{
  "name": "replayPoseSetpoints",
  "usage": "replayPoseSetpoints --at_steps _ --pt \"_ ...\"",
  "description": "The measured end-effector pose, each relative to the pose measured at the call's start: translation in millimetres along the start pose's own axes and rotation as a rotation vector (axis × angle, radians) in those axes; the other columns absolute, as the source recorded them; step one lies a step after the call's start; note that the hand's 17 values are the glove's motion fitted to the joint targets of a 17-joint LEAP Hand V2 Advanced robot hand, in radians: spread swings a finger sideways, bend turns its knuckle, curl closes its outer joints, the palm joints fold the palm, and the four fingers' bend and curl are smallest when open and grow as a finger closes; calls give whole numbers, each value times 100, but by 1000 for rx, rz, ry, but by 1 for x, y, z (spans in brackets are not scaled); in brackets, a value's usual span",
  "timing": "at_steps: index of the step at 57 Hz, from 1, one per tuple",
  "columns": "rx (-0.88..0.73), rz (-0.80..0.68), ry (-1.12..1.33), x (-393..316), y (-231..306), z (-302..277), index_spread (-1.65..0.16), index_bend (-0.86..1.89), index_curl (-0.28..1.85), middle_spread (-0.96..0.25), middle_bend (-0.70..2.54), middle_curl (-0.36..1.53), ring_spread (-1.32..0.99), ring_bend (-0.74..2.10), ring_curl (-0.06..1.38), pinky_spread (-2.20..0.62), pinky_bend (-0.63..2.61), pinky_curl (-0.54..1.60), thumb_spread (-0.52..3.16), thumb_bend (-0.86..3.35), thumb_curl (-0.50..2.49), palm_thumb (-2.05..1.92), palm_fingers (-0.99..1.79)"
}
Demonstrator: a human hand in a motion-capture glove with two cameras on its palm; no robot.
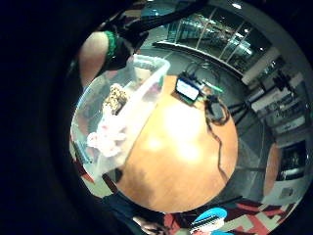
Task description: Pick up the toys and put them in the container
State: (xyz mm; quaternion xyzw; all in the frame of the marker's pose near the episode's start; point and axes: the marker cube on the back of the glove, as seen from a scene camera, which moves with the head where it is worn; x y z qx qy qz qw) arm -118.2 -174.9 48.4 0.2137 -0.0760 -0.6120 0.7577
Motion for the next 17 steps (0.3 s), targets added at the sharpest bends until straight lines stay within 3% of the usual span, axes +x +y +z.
replayPoseSetpoints --at_steps 2,4,9,11,17 --pt "13 -106 14 -3 20 0 -26 24 81 -14 18 76 -23 56 49 -7 98 36 141 5 57 42 6" --pt "22 -41 -2 -11 32 -1 -26 25 81 -13 19 75 -22 55 48 -7 96 35 144 6 56 43 8" --pt "6 670 -121 -45 34 -3 -26 29 80 -12 18 73 -22 53 48 -7 93 34 150 8 54 45 11" --pt "-9 867 -160 -58 39 -2 -25 29 79 -12 18 72 -22 53 48 -7 91 33 151 8 54 45 11" --pt "-29 971 -174 -80 71 8 -25 31 78 -11 20 70 -22 50 47 -7 88 33 155 9 52 46 14"
